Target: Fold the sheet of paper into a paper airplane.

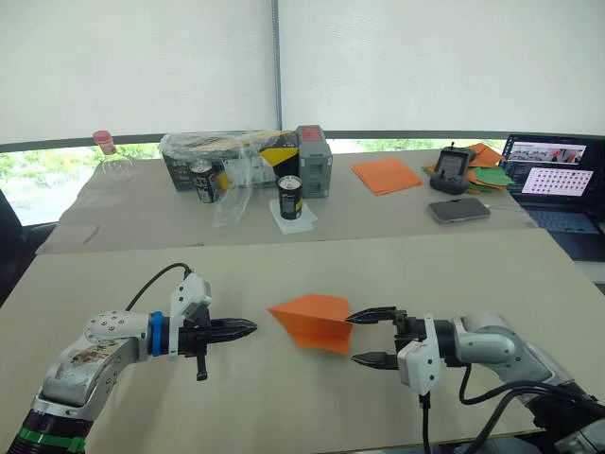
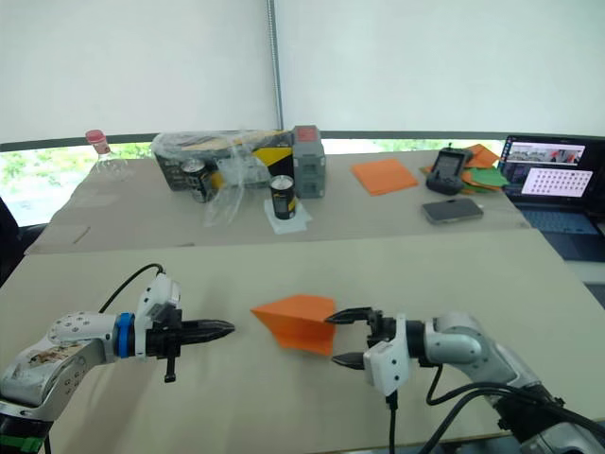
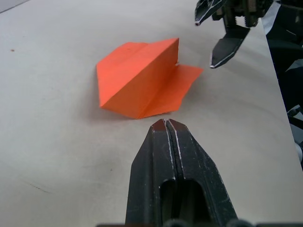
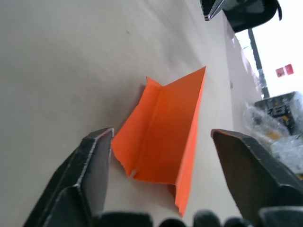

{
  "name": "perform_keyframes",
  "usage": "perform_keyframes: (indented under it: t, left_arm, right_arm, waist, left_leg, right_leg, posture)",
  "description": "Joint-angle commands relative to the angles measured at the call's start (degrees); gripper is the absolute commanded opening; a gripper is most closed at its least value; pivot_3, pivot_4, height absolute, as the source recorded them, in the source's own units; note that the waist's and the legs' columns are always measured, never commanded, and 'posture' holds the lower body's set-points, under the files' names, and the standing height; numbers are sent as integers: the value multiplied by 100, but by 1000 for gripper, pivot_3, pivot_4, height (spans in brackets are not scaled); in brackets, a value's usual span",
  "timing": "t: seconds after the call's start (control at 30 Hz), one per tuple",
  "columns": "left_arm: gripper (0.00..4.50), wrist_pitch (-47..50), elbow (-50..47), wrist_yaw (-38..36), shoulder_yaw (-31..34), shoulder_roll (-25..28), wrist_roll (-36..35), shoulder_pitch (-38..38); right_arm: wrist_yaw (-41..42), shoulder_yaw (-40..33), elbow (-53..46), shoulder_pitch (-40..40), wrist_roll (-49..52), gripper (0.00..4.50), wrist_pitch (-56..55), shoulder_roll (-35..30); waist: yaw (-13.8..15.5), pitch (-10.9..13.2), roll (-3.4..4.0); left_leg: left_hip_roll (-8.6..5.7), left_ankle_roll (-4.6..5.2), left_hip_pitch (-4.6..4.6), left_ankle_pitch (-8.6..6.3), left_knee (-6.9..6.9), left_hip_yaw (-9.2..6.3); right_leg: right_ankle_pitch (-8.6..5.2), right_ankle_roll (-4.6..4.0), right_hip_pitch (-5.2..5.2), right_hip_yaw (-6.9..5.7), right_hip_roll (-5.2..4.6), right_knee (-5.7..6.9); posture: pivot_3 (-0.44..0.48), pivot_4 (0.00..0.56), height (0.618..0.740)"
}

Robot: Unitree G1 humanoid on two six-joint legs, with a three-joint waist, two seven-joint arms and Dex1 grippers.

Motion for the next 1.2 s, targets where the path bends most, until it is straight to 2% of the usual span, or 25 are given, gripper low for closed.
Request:
perform_keyframes:
  t: [0.03, 0.1, 0.13, 0.2, 0.33, 0.47, 0.73, 1.2]
  left_arm:
    - [0, -31, -67, -57, -25, 2, -52, -102]
    - [0, -23, -70, -48, -95, -42, -51, -159]
    - [0, -23, -70, -43, -127, -62, -47, -181]
    - [0, -15, -80, -18, -194, -109, -41, -219]
    - [0, -53, -89, 93, -366, -246, 54, -293]
    - [0, -120, -93, 237, -579, -447, 199, -354]
    - [0, -152, -91, 247, -608, -472, 280, -308]
    - [0, -135, 38, 139, -549, -298, 312, -254]
  right_arm:
    - [117, -388, -597, -122, 787, 3570, 836, -35]
    - [103, -501, -761, -265, 998, 3570, 1508, 67]
    - [92, -537, -829, -315, 1032, 3333, 1800, 126]
    - [119, -555, -1037, -352, 1352, 2750, 2718, 283]
    - [-54, -486, -1241, -574, 1204, 1335, 4342, 696]
    - [-48, -295, -1281, -787, 969, 27, 5206, 1057]
    - [105, 176, -1004, -906, 596, 27, 6051, 1583]
    - [196, 159, -1809, -32, 887, 27, 6657, 1935]
  waist:
    - [-19, 0, 0]
    - [-16, 0, 0]
    - [-14, 0, 0]
    - [-2, 0, -1]
    - [10, 0, 0]
    - [10, -1, 0]
    - [2, -1, 0]
    - [-1, -1, 0]
  left_leg:
    - [1, 0, 1, 0, 0, 1]
    - [4, 0, 3, 0, -1, 1]
    - [4, 0, 2, 0, 0, 1]
    - [3, 0, 1, 0, 0, 1]
    - [1, 2, -10, -1, 2, -1]
    - [-3, 3, -15, -2, 7, -1]
    - [-4, 2, -16, -1, 7, -1]
    - [-3, 2, -15, -2, 7, -3]
  right_leg:
    - [0, 0, -1, 3, 1, 1]
    - [0, 0, 0, 4, 3, 3]
    - [0, 0, -1, 4, 3, 3]
    - [0, 0, -1, 3, 2, 2]
    - [0, 0, -9, 1, -3, 2]
    - [0, 0, -11, 1, -7, 2]
    - [0, 0, -15, -2, -5, 3]
    - [0, 0, -15, -5, -5, 4]
  posture:
    - [0, 150, 740]
    - [0, 150, 740]
    - [0, 150, 740]
    - [0, 150, 740]
    - [0, 150, 740]
    - [0, 150, 740]
    - [0, 150, 740]
    - [0, 150, 740]
